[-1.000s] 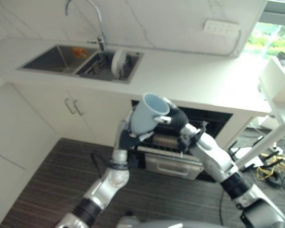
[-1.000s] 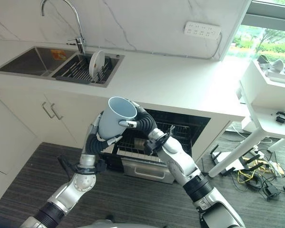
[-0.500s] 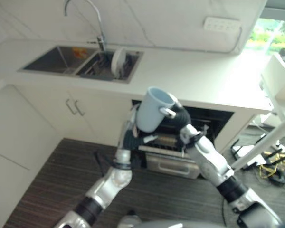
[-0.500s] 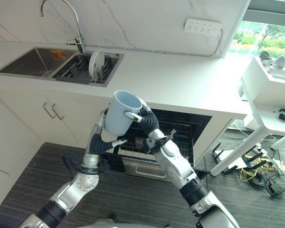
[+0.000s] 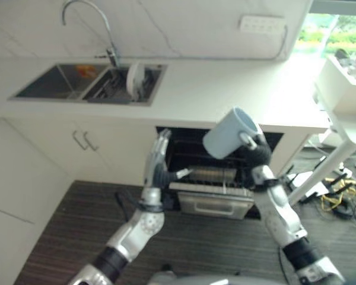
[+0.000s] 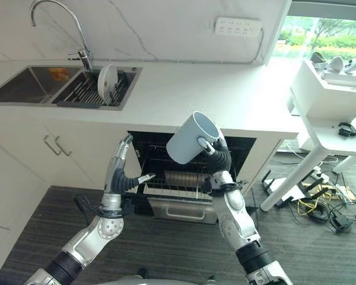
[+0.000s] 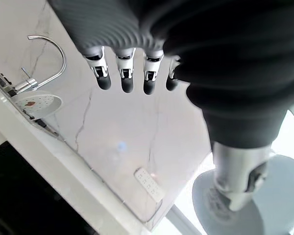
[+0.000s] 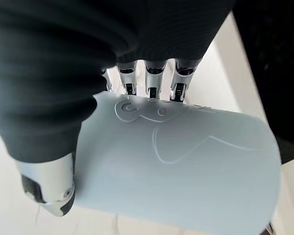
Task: Place the dishes in the dishwasher.
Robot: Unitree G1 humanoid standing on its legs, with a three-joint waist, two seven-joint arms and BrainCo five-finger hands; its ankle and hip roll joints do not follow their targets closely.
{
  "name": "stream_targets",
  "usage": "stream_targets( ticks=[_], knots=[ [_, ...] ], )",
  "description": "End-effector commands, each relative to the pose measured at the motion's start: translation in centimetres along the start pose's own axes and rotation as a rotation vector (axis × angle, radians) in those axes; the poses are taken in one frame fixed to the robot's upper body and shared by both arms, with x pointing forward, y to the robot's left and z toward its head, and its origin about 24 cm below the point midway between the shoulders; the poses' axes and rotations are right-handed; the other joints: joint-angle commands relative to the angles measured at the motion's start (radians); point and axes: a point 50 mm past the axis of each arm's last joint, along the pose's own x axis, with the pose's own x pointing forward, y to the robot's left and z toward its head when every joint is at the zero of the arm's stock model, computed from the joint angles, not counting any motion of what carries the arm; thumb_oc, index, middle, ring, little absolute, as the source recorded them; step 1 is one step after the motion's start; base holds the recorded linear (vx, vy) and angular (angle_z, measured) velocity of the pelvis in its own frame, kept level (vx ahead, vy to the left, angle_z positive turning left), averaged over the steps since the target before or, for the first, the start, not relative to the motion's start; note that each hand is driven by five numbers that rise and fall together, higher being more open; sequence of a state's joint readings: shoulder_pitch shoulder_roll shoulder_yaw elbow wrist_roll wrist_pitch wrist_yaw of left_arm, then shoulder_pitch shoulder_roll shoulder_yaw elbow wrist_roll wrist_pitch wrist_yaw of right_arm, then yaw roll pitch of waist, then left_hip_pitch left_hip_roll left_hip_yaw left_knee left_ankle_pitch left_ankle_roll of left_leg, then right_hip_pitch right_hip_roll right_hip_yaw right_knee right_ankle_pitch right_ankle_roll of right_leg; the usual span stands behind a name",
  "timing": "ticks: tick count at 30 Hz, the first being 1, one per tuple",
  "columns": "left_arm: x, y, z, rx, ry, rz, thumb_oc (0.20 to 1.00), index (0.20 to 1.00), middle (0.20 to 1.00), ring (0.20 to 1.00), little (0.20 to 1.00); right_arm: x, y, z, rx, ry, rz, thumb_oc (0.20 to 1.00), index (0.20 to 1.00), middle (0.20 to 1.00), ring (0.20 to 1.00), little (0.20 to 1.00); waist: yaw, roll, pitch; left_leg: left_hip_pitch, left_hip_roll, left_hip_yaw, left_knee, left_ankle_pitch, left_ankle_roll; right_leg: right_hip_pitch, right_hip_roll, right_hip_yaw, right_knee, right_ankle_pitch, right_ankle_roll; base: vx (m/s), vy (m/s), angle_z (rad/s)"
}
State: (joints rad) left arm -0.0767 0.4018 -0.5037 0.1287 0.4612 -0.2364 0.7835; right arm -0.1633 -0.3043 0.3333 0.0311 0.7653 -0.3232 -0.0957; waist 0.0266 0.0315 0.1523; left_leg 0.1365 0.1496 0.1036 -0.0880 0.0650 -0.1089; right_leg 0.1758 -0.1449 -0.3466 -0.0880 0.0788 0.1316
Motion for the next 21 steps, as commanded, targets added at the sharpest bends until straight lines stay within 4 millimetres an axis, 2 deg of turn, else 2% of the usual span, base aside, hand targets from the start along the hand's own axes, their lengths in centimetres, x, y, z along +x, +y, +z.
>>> stream_targets(
  ticks=[1,5,7,11,16,18,21],
  knots=[
    [1.1,0.8,0.7,-0.038,-0.088,0.039,1.000,1.000,1.000,1.000,1.000,1.7,1.3,3.9,-0.001,-0.234,0.064,0.200,0.200,0.200,0.200,0.200,-0.001,-0.012,-0.004,0.032,0.007,0.085,0.011,-0.077,0.027,-0.005,-0.003,0.076,0.120,-0.168,-0.011,0.05,-0.002,-0.10],
    [0.7,0.8,1.5,-0.077,-0.192,-0.017,1.000,1.000,1.000,1.000,1.000,1.6,0.0,3.0,-0.053,-0.162,0.032,0.200,0.200,0.200,0.200,0.200,-0.004,-0.011,-0.005,0.032,0.007,0.090,0.007,-0.076,0.026,-0.005,-0.003,0.076,0.112,-0.163,-0.009,0.06,0.000,-0.03],
    [0.3,0.9,1.4,-0.065,-0.218,-0.080,1.000,1.000,1.000,1.000,1.000,1.2,-0.9,2.2,-0.135,-0.104,0.039,0.200,0.200,0.200,0.200,0.200,-0.009,-0.010,-0.008,0.034,0.006,0.097,0.001,-0.075,0.025,-0.004,-0.004,0.074,0.102,-0.156,-0.005,0.10,-0.005,-0.02],
    [-0.4,-0.2,0.2,0.067,-0.222,-0.415,1.000,1.000,1.000,1.000,1.000,0.8,-3.0,1.3,-0.244,0.014,0.044,0.200,0.200,0.200,0.200,0.200,-0.021,-0.008,-0.010,0.030,0.004,0.102,0.001,-0.072,0.024,-0.007,-0.006,0.073,0.089,-0.144,0.003,0.12,-0.008,-0.01],
    [-0.9,-0.4,-0.7,0.208,-0.307,-0.694,1.000,1.000,1.000,1.000,1.000,1.3,-5.0,2.1,-0.354,0.087,0.057,0.200,0.200,0.200,0.200,0.200,-0.032,0.004,0.002,0.013,-0.003,0.104,0.001,-0.066,0.020,-0.024,-0.015,0.071,0.075,-0.123,0.019,0.06,0.010,-0.02],
    [-0.3,-0.2,-1.6,0.273,-0.279,-0.806,1.000,1.000,1.000,1.000,1.000,2.3,-5.6,2.8,-0.390,0.123,0.053,0.200,0.200,0.200,0.200,0.200,-0.038,0.016,0.020,-0.010,-0.006,0.100,0.001,-0.055,0.018,-0.052,-0.021,0.081,0.078,-0.110,0.029,-0.04,0.061,-0.04],
    [1.6,0.5,-2.0,0.364,-0.283,-0.859,1.000,1.000,1.000,1.000,1.000,4.8,-6.0,4.8,-0.435,0.125,0.050,0.200,0.200,0.200,0.200,0.200,-0.042,0.030,0.071,-0.063,-0.016,0.089,0.001,-0.039,0.020,-0.110,-0.029,0.099,0.087,-0.090,0.039,-0.21,0.078,-0.11]
  ],
)
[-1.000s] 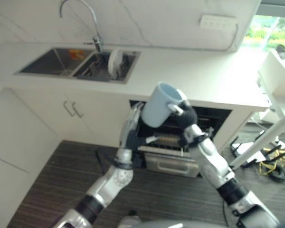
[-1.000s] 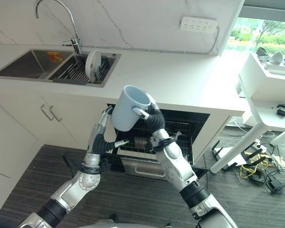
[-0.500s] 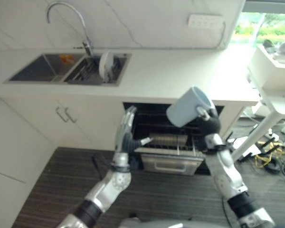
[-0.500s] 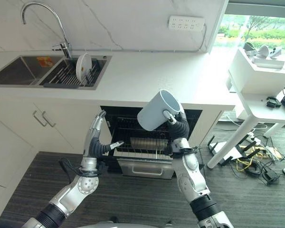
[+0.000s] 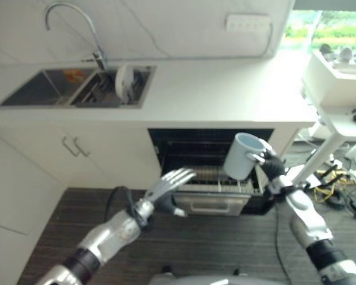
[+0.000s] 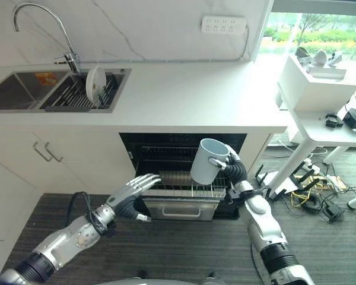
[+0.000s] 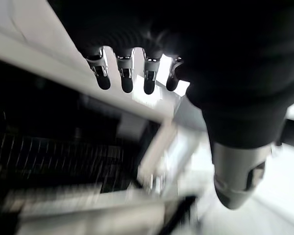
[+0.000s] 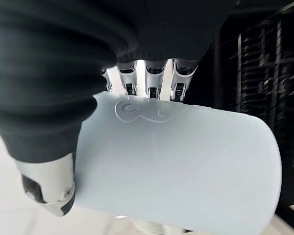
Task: Place the dishes in the dishwasher.
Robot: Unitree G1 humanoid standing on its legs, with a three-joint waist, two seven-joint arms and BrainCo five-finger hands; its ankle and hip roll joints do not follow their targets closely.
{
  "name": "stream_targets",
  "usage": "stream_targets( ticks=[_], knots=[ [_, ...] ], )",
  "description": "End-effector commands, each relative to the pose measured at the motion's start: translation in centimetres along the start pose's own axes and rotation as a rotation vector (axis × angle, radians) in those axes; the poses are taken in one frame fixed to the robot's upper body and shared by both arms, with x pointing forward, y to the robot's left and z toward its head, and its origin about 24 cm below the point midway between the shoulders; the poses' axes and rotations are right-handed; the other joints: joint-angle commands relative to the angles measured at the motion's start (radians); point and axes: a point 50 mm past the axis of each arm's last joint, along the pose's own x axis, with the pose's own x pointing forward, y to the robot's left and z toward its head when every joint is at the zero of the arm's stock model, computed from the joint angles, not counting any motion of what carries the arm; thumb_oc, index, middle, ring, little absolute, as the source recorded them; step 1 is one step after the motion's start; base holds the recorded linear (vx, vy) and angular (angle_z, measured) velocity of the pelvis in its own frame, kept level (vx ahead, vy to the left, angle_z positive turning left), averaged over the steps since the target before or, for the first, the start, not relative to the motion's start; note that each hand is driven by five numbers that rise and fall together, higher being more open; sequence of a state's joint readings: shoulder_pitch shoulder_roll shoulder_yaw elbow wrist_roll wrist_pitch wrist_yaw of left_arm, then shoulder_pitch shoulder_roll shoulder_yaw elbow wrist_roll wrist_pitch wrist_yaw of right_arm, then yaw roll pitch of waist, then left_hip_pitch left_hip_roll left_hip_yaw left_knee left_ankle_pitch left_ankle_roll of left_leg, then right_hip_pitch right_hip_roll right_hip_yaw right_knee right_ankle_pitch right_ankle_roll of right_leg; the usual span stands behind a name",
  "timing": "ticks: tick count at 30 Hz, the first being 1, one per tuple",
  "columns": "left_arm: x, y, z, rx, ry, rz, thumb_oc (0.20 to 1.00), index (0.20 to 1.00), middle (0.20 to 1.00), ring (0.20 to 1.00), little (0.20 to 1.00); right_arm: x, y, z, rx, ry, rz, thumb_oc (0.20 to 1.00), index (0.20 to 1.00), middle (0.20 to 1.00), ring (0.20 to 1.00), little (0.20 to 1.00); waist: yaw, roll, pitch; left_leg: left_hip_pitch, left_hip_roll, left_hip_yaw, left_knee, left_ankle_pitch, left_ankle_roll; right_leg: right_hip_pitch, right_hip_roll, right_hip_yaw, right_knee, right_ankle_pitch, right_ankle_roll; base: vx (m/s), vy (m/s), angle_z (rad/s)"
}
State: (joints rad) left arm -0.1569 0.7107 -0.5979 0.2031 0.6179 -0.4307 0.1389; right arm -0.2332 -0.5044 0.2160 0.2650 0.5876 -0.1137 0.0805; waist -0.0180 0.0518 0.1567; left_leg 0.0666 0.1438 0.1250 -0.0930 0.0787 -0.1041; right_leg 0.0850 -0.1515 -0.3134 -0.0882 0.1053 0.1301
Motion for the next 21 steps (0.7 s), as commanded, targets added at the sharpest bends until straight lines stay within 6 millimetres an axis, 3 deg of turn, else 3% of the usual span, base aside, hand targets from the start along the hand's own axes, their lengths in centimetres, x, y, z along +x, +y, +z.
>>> stream_targets(
  ticks=[1,7,13,16,21],
  knots=[
    [2.2,3.5,-0.6,0.058,-0.016,0.026,1.000,1.000,1.000,1.000,1.000,3.5,-1.0,6.2,-0.033,-0.166,0.006,0.200,0.200,0.200,0.200,0.200,0.003,0.014,0.088,-0.011,-0.015,0.064,0.006,-0.047,0.018,-0.038,-0.026,0.072,0.091,-0.109,0.043,-0.26,0.079,-0.07],
    [2.1,6.6,-2.9,0.165,0.135,0.070,1.000,1.000,1.000,1.000,1.000,5.4,-4.4,10.7,-0.118,-0.240,-0.060,0.200,0.200,0.200,0.200,0.200,0.019,0.033,0.180,-0.080,-0.045,0.031,0.006,-0.027,0.033,-0.105,-0.039,0.101,0.099,-0.082,0.050,-0.14,0.064,0.01],
    [0.8,8.2,-5.3,0.260,0.315,0.279,1.000,1.000,1.000,1.000,1.000,6.0,-7.6,14.4,-0.256,-0.269,-0.189,0.200,0.200,0.200,0.200,0.200,0.055,0.044,0.240,-0.120,-0.057,0.012,0.006,-0.018,0.040,-0.139,-0.051,0.105,0.104,-0.072,0.055,-0.05,0.035,-0.01],
    [0.1,8.4,-5.9,0.324,0.347,0.350,1.000,1.000,1.000,1.000,1.000,5.9,-9.4,16.2,-0.263,-0.286,-0.255,0.200,0.200,0.200,0.200,0.200,0.080,0.047,0.274,-0.144,-0.059,-0.003,0.006,-0.013,0.041,-0.162,-0.055,0.098,0.115,-0.067,0.059,-0.06,-0.012,0.06],
    [-0.4,7.1,-6.1,0.371,0.357,0.359,1.000,1.000,1.000,1.000,1.000,6.1,-10.5,18.1,-0.248,-0.302,-0.307,0.200,0.200,0.200,0.200,0.200,0.109,0.048,0.300,-0.170,-0.064,-0.020,0.006,-0.003,0.043,-0.190,-0.055,0.092,0.135,-0.065,0.062,-0.01,-0.005,0.13]
  ],
)
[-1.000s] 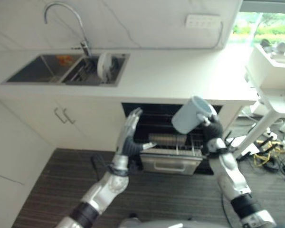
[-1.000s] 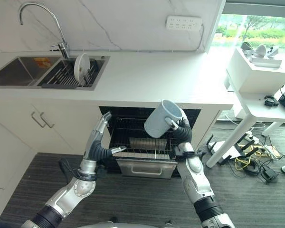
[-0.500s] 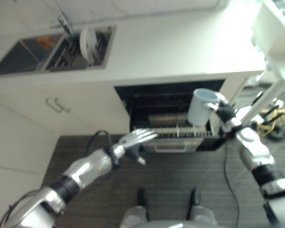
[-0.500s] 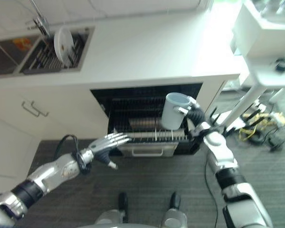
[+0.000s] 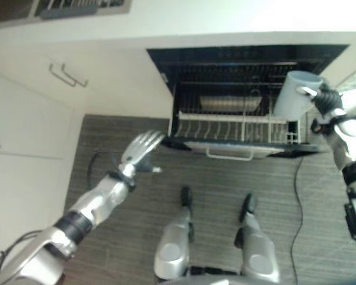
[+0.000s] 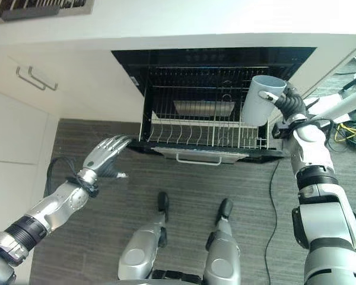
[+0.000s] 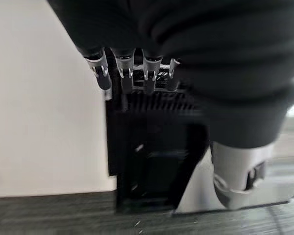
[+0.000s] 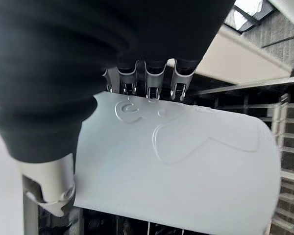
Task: Place the dishes in the dishwasher.
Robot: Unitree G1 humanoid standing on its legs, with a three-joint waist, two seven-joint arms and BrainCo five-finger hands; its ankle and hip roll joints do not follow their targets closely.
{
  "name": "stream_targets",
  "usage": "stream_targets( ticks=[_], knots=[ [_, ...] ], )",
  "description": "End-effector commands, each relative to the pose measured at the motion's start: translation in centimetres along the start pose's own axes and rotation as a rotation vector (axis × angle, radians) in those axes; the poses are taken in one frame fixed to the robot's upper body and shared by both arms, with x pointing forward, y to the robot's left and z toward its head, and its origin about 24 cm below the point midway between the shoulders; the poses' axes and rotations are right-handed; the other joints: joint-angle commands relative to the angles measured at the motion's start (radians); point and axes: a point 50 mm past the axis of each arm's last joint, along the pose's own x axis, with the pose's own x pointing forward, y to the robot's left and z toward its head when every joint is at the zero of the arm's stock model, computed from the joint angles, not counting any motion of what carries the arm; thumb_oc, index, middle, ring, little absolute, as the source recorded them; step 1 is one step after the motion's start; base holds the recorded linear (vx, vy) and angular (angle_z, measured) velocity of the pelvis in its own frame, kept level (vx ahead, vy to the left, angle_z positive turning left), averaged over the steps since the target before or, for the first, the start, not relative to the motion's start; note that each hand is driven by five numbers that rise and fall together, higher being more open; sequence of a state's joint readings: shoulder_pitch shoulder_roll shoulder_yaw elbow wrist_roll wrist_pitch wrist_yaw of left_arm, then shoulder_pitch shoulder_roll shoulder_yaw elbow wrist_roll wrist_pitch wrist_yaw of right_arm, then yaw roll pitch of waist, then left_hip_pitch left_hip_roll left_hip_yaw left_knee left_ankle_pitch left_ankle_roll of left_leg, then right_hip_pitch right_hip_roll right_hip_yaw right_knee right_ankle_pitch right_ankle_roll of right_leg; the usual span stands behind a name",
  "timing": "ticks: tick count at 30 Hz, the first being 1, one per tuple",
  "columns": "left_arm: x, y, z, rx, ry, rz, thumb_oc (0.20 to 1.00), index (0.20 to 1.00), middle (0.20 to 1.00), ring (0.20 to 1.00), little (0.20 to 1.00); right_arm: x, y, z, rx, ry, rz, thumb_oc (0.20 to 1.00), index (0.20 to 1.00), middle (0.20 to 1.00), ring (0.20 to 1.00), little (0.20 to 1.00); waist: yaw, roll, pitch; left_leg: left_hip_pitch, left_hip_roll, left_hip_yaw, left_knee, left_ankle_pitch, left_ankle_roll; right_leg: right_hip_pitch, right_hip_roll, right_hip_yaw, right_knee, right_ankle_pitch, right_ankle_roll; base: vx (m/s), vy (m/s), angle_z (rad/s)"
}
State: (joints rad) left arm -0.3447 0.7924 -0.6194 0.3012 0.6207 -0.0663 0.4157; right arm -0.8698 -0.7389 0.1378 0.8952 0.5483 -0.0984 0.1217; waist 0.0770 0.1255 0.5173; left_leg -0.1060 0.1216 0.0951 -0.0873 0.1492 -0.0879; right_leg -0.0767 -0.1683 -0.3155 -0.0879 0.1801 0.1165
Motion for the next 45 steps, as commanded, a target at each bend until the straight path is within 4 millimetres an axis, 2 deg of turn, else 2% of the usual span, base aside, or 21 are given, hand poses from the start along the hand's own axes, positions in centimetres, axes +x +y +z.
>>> stream_targets(
  ticks=[1,7,12,14,20,24,27,29,35,45],
  knots=[
    [-0.5,0.1,-0.3,0.086,-0.020,0.063,1.000,1.000,1.000,1.000,1.000,1.1,-0.2,4.9,-0.026,-0.166,0.009,0.200,0.200,0.200,0.200,0.200,0.023,-0.025,-0.054,-0.005,-0.043,0.005,0.000,-0.069,0.029,-0.038,-0.038,0.094,0.141,-0.140,0.075,0.03,0.015,0.04],
    [-1.1,-1.0,0.1,0.074,-0.035,0.063,1.000,1.000,1.000,1.000,1.000,2.3,0.8,6.4,-0.067,-0.101,0.038,0.200,0.200,0.200,0.200,0.200,0.048,-0.029,-0.044,-0.024,-0.045,-0.008,0.004,-0.060,0.031,-0.056,-0.034,0.093,0.160,-0.146,0.072,0.04,0.008,0.00],
    [-1.1,-0.6,0.7,0.074,-0.070,0.089,1.000,1.000,1.000,1.000,1.000,2.9,1.0,7.4,-0.050,-0.060,0.022,0.200,0.200,0.200,0.200,0.200,0.071,-0.028,-0.025,-0.052,-0.045,-0.025,0.011,-0.051,0.032,-0.074,-0.027,0.089,0.178,-0.155,0.064,0.02,-0.024,0.04],
    [-1.0,-0.5,0.9,0.074,-0.068,0.104,1.000,1.000,1.000,1.000,1.000,3.2,1.6,7.1,-0.045,-0.040,0.016,0.200,0.200,0.200,0.200,0.200,0.077,-0.024,-0.018,-0.060,-0.049,-0.030,0.013,-0.049,0.034,-0.081,-0.027,0.089,0.186,-0.157,0.062,0.02,-0.009,0.21],
    [0.3,2.4,2.0,0.034,-0.058,0.178,1.000,1.000,1.000,1.000,1.000,3.2,1.9,5.3,0.012,0.028,-0.017,0.200,0.200,0.200,0.200,0.200,0.082,0.010,0.003,-0.102,-0.069,-0.040,0.018,-0.047,0.041,-0.117,-0.042,0.087,0.198,-0.159,0.060,-0.01,0.029,0.04],
    [0.9,3.9,2.6,0.034,-0.063,0.181,1.000,1.000,1.000,1.000,1.000,3.3,1.8,5.5,0.047,-0.002,-0.077,0.200,0.200,0.200,0.200,0.200,0.077,0.031,0.003,-0.145,-0.077,-0.033,0.010,-0.038,0.044,-0.168,-0.052,0.092,0.206,-0.154,0.061,-0.04,0.054,-0.01],
    [1.0,3.6,2.6,0.016,-0.032,0.181,1.000,1.000,1.000,1.000,1.000,3.1,1.0,5.8,0.002,-0.036,-0.220,0.200,0.200,0.200,0.200,0.200,0.066,0.044,0.003,-0.149,-0.083,-0.022,0.009,-0.037,0.044,-0.182,-0.058,0.098,0.211,-0.153,0.063,-0.03,0.098,-0.03],
    [0.9,2.7,3.0,-0.004,-0.032,0.180,1.000,1.000,1.000,1.000,1.000,2.7,-0.6,6.6,-0.004,-0.094,-0.385,0.200,0.200,0.200,0.200,0.200,0.054,0.052,0.003,-0.147,-0.084,-0.008,0.008,-0.041,0.044,-0.192,-0.060,0.102,0.215,-0.152,0.064,-0.05,0.092,-0.03],
    [0.5,1.4,3.1,-0.004,-0.026,0.174,1.000,1.000,1.000,1.000,1.000,2.4,-1.4,7.5,0.010,-0.162,-0.449,0.200,0.200,0.200,0.200,0.200,0.048,0.051,0.003,-0.139,-0.081,-0.002,0.007,-0.045,0.043,-0.194,-0.059,0.103,0.217,-0.152,0.066,-0.02,0.009,-0.08],
    [-0.3,-0.7,3.0,0.003,-0.016,0.170,1.000,1.000,1.000,1.000,1.000,2.2,-1.6,5.3,0.020,-0.039,-0.428,0.200,0.200,0.200,0.200,0.200,0.037,0.044,0.003,-0.149,-0.073,0.024,0.007,-0.046,0.037,-0.218,-0.066,0.100,0.226,-0.147,0.069,-0.02,-0.001,-0.06]
  ],
)
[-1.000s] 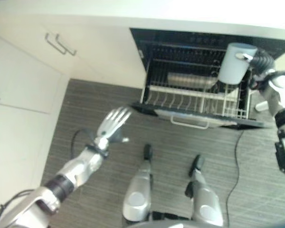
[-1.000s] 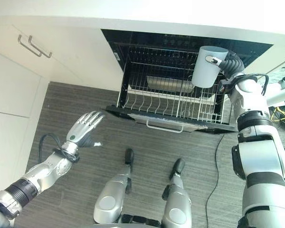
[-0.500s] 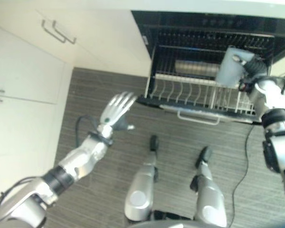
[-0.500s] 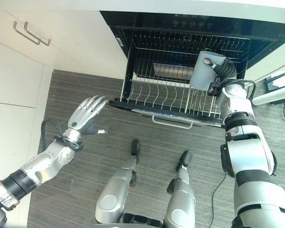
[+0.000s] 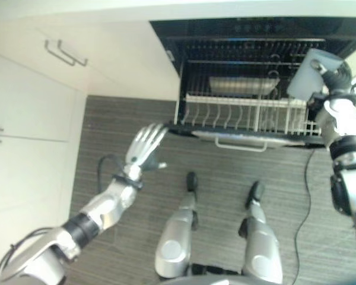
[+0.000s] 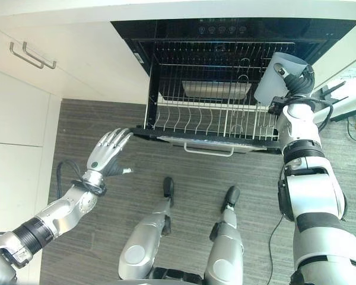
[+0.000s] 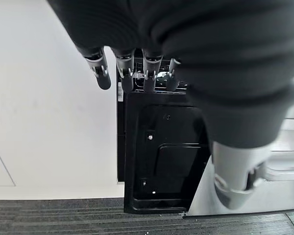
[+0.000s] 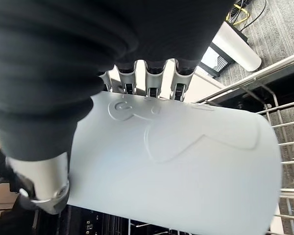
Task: Place the dishes in the dishwasher.
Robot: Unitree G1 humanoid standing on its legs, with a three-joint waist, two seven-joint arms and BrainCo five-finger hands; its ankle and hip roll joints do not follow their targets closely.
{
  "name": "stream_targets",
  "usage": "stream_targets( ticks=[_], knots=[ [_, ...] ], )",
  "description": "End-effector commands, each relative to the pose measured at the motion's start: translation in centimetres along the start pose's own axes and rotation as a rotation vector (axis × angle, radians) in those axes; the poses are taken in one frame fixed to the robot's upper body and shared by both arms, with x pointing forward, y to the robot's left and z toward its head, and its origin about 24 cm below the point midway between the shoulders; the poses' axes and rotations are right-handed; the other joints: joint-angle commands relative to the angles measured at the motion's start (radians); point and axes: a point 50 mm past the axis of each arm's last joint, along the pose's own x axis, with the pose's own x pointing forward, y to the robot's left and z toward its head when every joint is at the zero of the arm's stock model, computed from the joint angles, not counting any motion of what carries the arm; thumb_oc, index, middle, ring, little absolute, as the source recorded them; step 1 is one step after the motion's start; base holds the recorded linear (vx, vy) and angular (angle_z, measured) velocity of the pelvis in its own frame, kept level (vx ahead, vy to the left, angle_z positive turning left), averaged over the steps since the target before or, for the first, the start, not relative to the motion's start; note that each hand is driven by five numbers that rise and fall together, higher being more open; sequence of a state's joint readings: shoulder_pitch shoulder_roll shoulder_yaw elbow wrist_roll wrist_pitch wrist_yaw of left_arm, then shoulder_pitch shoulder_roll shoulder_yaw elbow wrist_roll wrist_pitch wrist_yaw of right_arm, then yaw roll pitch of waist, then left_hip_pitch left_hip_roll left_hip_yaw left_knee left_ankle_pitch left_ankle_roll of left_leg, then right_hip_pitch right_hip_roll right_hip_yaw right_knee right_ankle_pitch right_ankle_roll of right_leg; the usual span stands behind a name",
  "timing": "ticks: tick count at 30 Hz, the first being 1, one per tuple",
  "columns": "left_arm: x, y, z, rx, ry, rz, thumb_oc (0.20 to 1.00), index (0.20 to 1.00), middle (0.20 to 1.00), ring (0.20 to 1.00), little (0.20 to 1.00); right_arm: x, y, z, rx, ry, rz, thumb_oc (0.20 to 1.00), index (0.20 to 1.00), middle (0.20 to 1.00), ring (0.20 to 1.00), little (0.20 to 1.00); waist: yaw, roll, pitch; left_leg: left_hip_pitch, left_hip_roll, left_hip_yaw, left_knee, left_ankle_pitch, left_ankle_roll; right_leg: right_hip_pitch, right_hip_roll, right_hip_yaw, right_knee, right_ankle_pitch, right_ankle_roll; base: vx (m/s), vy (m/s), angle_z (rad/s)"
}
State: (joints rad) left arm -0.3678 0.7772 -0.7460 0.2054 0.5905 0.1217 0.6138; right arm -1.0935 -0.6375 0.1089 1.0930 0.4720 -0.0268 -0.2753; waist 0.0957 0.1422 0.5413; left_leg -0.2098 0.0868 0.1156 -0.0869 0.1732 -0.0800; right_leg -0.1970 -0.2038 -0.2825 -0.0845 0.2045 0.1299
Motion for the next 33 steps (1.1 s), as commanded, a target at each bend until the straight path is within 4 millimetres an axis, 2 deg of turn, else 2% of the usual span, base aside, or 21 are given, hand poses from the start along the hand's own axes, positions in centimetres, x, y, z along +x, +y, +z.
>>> stream_targets(
  ticks=[1,11,17,25,32,33],
  knots=[
    [-0.8,-1.0,0.8,-0.013,-0.039,-0.005,1.000,1.000,1.000,1.000,1.000,0.6,-2.0,3.2,-0.034,-0.105,-0.031,0.200,0.200,0.200,0.200,0.200,0.018,0.028,-0.021,-0.046,-0.038,0.003,0.007,-0.070,0.029,-0.099,-0.031,0.067,0.223,-0.172,0.055,-0.01,0.001,-0.05],
    [-1.5,-1.7,0.8,-0.020,-0.036,-0.002,1.000,1.000,1.000,1.000,1.000,0.5,-0.8,3.3,-0.102,-0.119,0.027,0.200,0.200,0.200,0.200,0.200,0.021,0.027,-0.021,-0.046,-0.042,0.004,0.014,-0.072,0.028,-0.100,-0.038,0.061,0.232,-0.176,0.055,0.00,0.002,0.00],
    [-1.6,-1.7,0.8,-0.006,-0.033,0.002,1.000,1.000,1.000,1.000,1.000,0.5,-0.8,3.5,-0.093,-0.124,0.033,0.200,0.200,0.200,0.200,0.200,0.026,0.028,-0.021,-0.048,-0.044,0.000,0.016,-0.072,0.029,-0.102,-0.044,0.055,0.236,-0.175,0.056,0.00,0.000,0.00],
    [-1.7,-2.0,1.0,-0.027,-0.029,0.000,1.000,1.000,1.000,1.000,1.000,0.0,0.5,5.5,-0.166,-0.275,0.042,0.200,0.200,0.200,0.200,0.200,0.026,0.034,-0.021,-0.055,-0.046,-0.003,0.018,-0.071,0.030,-0.116,-0.048,0.057,0.244,-0.176,0.057,0.00,0.000,0.00],
    [-2.2,-2.5,0.9,-0.024,-0.025,-0.010,1.000,1.000,1.000,1.000,1.000,0.0,0.7,5.1,-0.178,-0.243,0.069,0.200,0.200,0.200,0.200,0.200,0.026,0.029,-0.021,-0.055,-0.044,0.000,0.021,-0.073,0.028,-0.115,-0.050,0.053,0.245,-0.176,0.058,0.00,0.000,0.00],
    [-2.2,-2.5,0.8,-0.021,-0.025,-0.010,1.000,1.000,1.000,1.000,1.000,0.0,0.7,4.9,-0.193,-0.236,0.081,0.407,0.407,0.407,0.407,0.407,0.026,0.027,-0.021,-0.055,-0.043,0.000,0.021,-0.073,0.027,-0.115,-0.051,0.052,0.245,-0.176,0.058,0.00,0.000,0.00]
  ],
)
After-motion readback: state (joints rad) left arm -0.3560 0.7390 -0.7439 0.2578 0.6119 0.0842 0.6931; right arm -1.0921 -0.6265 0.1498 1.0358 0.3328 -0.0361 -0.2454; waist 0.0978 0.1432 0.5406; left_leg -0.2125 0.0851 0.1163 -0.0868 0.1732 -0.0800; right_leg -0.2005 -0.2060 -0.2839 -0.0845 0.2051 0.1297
